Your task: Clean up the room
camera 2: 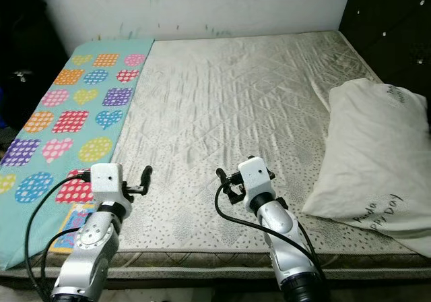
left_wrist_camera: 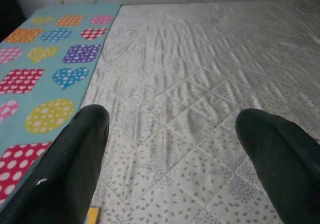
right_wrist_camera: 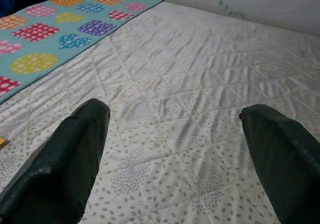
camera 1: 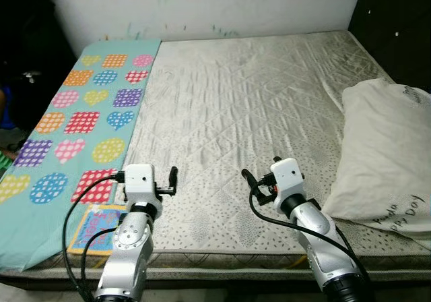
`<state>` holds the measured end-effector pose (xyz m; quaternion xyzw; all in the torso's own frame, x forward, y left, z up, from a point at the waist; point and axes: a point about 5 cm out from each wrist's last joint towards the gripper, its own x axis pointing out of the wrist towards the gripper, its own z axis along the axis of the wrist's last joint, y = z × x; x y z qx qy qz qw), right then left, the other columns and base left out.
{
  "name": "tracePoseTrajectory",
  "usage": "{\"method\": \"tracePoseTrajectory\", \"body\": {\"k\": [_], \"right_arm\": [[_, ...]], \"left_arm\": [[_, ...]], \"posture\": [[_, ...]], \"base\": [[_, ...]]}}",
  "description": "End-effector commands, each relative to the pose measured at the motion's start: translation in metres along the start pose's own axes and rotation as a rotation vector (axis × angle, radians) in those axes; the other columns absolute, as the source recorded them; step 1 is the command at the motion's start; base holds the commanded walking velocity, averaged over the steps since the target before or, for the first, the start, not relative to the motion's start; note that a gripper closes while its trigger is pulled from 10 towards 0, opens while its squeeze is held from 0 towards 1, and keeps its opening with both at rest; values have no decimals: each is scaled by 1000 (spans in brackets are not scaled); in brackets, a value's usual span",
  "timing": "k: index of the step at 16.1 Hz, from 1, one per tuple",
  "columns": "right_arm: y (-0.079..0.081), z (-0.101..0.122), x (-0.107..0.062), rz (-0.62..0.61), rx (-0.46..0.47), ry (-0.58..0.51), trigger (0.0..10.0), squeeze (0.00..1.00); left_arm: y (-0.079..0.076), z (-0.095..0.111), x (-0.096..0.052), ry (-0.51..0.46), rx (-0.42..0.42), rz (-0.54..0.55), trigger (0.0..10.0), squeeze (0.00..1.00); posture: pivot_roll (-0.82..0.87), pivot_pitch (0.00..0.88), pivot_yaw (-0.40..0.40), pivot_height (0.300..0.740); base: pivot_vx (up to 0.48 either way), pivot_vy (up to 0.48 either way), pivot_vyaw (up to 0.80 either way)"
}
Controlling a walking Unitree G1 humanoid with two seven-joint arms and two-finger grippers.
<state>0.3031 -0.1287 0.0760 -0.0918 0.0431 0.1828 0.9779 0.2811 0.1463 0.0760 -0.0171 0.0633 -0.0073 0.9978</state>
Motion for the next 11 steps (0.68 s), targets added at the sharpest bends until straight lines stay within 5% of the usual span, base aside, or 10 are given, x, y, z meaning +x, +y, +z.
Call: {"method": "tracePoseTrajectory", "body": {"k": [1,3,11], "right_arm": [[0,-1,0,4,-3,5,10000,0],[0,-1,0,4,-6,4,10000,0],[1,-2,0,11,-12,5,10000,0]], "left_arm": [[0,0,1,7,4,-8,10000,0],[0,0,2,6,7,-10,10000,0],[-1,-1,2,8,8,-14,10000,0]], "posture": [[-128,76,44,740],[-130,74,46,740],[-125,66,44,740]], "base": [[0,-251,0],[0,-276,0],[0,-295,598]]}}
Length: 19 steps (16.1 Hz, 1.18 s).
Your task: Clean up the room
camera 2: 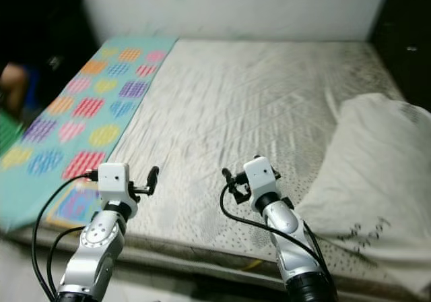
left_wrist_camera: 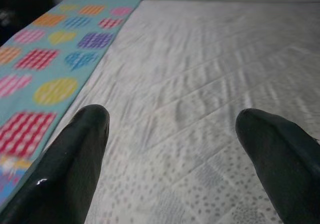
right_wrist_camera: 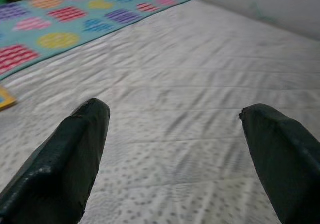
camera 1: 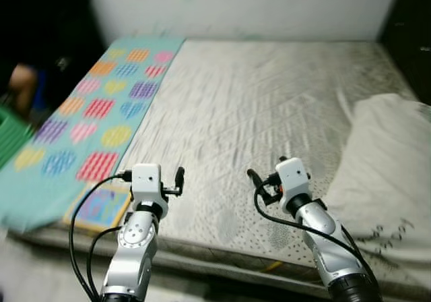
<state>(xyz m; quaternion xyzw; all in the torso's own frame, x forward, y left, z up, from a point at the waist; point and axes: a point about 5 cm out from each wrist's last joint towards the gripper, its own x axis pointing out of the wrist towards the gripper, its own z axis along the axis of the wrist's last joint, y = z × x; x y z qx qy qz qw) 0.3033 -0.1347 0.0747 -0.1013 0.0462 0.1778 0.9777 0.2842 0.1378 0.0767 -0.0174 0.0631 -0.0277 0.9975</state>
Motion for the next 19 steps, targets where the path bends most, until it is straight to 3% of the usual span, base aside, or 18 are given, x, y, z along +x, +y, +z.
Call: {"method": "tracePoseTrajectory", "body": {"k": [1,9,16,19], "right_arm": [[6,0,2,17,13,-2,10000,0],[2,-2,2,-23,62,19,10000,0],[-2,-1,2,-50,69,13,10000,0],[-16,10,-4,-137,112,-72,10000,0]], "left_arm": [[7,-2,-2,8,7,26,10000,0],[6,-3,-2,13,4,29,10000,0],[5,-5,-2,25,-1,18,10000,0],[19,5,-8,-36,44,77,10000,0]], "posture": [[-124,64,43,740],[-124,68,40,740],[-125,68,44,740],[-119,52,62,740]], "base": [[0,-281,0],[0,-267,0],[0,0,-738],[0,0,0]]}}
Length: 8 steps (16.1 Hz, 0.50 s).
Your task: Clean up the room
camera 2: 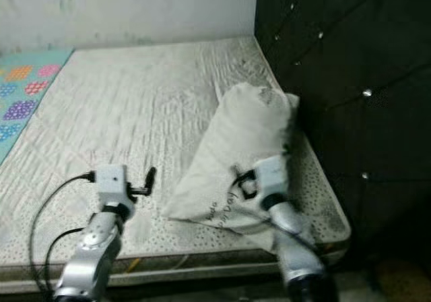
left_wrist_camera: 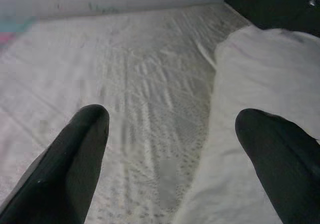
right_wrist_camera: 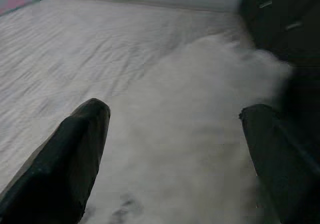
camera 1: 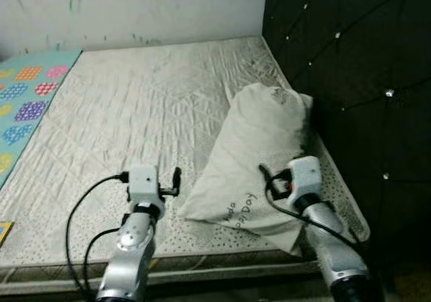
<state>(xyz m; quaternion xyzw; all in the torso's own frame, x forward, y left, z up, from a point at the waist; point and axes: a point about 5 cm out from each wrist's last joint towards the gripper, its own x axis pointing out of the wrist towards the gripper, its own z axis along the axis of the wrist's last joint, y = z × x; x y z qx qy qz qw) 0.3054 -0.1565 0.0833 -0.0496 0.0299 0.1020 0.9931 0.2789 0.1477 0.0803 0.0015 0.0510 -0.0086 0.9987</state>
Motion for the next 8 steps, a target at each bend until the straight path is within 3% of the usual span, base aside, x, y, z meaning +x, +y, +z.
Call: {"method": "tracePoseTrajectory", "body": {"k": [1,4,8], "right_arm": [[4,9,1,-6,22,-48,10000,0],[-11,20,-12,-55,38,-101,10000,0],[-19,23,-18,-25,12,-117,10000,0]], "left_arm": [[18,4,-4,-20,30,57,10000,0],[47,17,-25,-53,81,145,10000,0],[44,25,-42,-68,155,131,10000,0]], "posture": [[-118,50,64,740],[-100,40,52,740],[-77,22,-1,740]], "base": [[0,0,0],[0,0,0],[0,0,0]]}}
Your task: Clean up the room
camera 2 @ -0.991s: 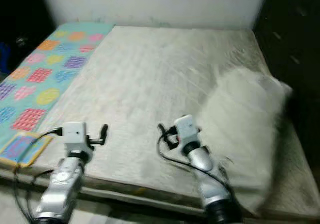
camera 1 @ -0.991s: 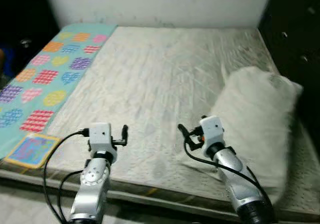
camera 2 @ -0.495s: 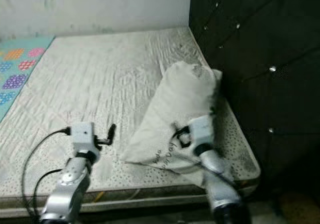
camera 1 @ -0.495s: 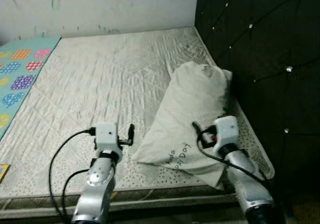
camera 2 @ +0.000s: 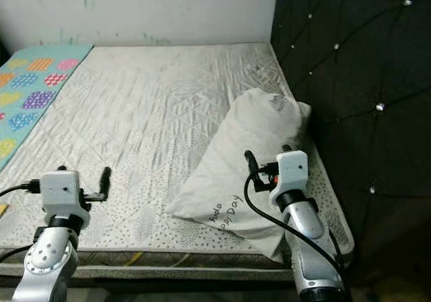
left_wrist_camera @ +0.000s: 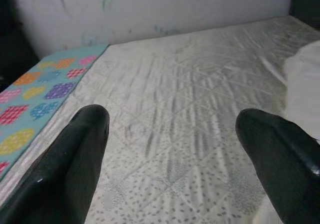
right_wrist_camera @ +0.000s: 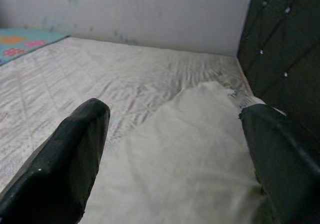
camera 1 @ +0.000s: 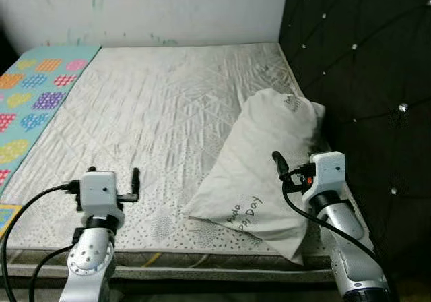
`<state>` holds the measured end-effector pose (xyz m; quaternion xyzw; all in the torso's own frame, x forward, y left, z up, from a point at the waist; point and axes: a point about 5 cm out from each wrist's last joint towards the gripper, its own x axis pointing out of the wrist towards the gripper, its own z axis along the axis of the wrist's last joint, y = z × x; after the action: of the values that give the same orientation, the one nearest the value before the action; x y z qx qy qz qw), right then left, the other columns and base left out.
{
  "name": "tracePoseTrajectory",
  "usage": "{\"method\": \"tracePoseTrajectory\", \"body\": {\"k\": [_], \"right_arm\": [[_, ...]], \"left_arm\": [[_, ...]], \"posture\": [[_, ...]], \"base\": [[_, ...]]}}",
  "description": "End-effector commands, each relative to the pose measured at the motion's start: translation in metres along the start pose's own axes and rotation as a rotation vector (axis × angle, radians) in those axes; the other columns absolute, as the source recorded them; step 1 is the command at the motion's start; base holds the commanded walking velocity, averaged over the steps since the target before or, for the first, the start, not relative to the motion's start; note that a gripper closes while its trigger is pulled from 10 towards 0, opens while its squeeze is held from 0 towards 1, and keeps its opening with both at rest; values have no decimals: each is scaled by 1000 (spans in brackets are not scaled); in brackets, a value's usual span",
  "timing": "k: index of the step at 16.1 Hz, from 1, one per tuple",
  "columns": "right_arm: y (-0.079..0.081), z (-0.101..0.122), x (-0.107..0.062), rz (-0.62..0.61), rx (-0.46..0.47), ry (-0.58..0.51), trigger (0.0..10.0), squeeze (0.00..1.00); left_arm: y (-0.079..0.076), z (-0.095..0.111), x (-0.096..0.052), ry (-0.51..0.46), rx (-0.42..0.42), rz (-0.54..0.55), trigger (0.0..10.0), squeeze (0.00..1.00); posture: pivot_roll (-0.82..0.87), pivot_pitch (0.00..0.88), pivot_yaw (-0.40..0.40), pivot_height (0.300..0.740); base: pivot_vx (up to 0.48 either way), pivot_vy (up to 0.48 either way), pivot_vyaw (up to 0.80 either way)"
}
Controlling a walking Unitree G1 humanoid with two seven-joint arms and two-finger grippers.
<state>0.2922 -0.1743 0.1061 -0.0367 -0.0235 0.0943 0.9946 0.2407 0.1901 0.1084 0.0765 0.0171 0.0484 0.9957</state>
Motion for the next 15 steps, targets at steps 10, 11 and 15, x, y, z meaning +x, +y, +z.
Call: {"method": "tracePoseTrajectory", "body": {"k": [10,11,15], "right_arm": [[-12,-1,-5,-132,-52,6,10000,0],[-18,-5,-8,-186,-26,36,10000,0],[-18,-5,-7,-187,-23,33,10000,0]], "left_arm": [[-22,7,6,-28,-7,-111,10000,0],[-5,7,9,-22,-43,-2,10000,0],[-8,5,7,-9,-35,-85,10000,0]], "posture": [[-111,0,33,740],[-100,8,32,740],[-103,34,42,740]], "base": [[0,0,0],[0,0,0],[0,0,-800]]}}
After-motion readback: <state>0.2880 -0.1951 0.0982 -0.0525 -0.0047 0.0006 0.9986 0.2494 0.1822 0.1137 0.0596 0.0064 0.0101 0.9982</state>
